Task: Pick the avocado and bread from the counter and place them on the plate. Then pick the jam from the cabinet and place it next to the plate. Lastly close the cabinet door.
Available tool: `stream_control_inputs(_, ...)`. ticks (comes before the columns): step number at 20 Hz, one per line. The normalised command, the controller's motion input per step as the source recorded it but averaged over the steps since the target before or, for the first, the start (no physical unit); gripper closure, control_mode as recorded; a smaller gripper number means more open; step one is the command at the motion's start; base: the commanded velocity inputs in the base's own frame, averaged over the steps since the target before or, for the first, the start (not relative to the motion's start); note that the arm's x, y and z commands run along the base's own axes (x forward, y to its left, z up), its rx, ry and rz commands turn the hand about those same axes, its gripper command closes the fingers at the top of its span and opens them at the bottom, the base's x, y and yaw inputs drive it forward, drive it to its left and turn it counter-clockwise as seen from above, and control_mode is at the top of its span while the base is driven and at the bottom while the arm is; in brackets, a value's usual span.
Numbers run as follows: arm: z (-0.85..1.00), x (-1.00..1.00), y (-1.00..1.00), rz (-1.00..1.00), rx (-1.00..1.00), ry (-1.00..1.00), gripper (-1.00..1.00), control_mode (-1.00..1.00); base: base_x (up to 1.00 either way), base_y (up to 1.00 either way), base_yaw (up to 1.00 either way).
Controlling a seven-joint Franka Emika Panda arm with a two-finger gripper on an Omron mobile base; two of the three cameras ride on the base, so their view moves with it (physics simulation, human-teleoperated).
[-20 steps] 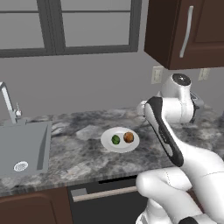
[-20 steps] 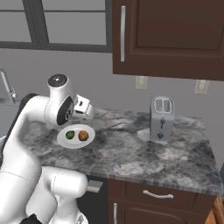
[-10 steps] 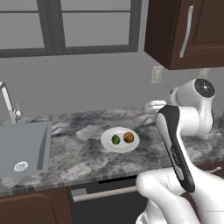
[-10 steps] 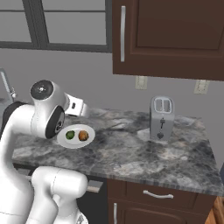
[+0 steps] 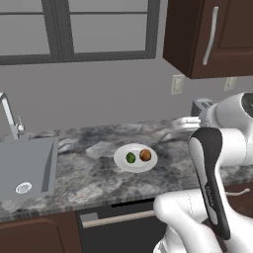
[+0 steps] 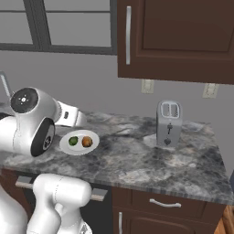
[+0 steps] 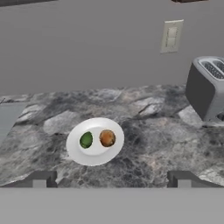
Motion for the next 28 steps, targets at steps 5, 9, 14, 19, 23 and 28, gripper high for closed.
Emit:
stream_control_inputs(5,0.39,-0.36,0.0,0.0,0.0,0.0,-1.0,-1.0,0.0,0.0,0.0)
stream_control_inputs(9,0.0,0.0,0.0,0.0,0.0,0.0,-1.0,1.0,-0.01,0.02,0.0)
stream_control_inputs(14,0.0,0.0,0.0,0.0,0.0,0.0,-1.0,1.0,-0.94,-0.02,0.0)
stream_control_inputs(19,0.0,0.0,0.0,0.0,0.0,0.0,-1.0,1.0,-1.0,-0.06,-0.01)
stream_control_inputs(23,0.0,0.0,0.0,0.0,0.0,0.0,-1.0,1.0,-1.0,-0.09,0.0)
stream_control_inputs(28,0.0,0.0,0.0,0.0,0.0,0.0,-1.0,1.0,-0.24,-0.28,0.03)
